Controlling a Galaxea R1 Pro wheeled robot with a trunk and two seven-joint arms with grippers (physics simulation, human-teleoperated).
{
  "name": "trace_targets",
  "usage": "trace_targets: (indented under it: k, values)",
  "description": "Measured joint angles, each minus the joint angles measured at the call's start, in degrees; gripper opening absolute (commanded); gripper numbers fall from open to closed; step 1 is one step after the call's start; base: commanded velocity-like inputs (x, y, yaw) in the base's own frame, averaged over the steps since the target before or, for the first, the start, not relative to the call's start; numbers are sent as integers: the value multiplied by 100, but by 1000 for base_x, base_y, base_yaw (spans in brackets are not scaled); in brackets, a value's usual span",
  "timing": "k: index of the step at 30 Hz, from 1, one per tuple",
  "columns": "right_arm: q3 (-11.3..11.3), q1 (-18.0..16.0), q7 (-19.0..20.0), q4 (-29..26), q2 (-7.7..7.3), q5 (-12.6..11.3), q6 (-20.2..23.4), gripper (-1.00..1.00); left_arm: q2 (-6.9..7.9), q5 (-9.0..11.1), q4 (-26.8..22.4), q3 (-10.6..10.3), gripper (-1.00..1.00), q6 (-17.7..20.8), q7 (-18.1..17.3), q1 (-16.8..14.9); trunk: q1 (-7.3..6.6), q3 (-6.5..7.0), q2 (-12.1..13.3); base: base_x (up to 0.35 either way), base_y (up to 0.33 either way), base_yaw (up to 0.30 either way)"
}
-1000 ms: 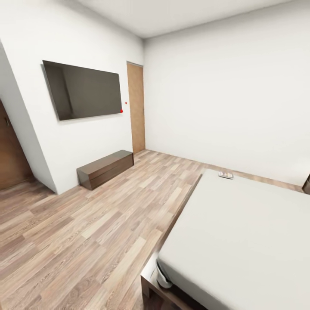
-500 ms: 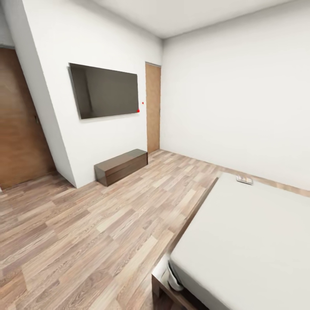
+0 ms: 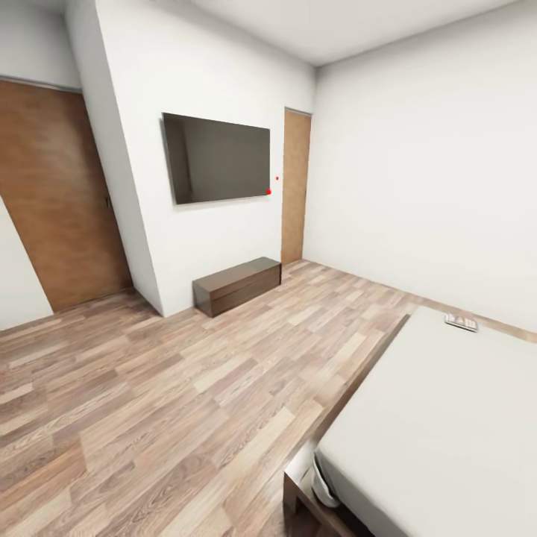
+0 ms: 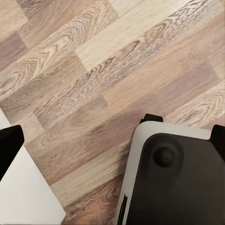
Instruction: In the bedroom, move the book from the bed onto either nightstand, and place the two sandals side by side next to the bed.
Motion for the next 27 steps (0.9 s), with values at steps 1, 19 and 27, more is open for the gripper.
trace_targets:
  k: [1, 19, 27]
  values:
    - [0, 0, 0, 0, 0, 0, 0, 100, -1, -4, 1, -3, 100, 0, 0, 0, 0, 0, 0, -34, 31, 249]
    - [4, 0, 0, 0, 1, -5, 0, 100, -7, -21, 9, -23, 100, -5, 0, 2, -1, 0, 0, -11, 10, 249]
    - [3, 0, -1, 0, -2, -5, 0, 100, -7, -23, 10, -30, 100, -8, 0, 3, -1, 0, 0, -1, 1, 249]
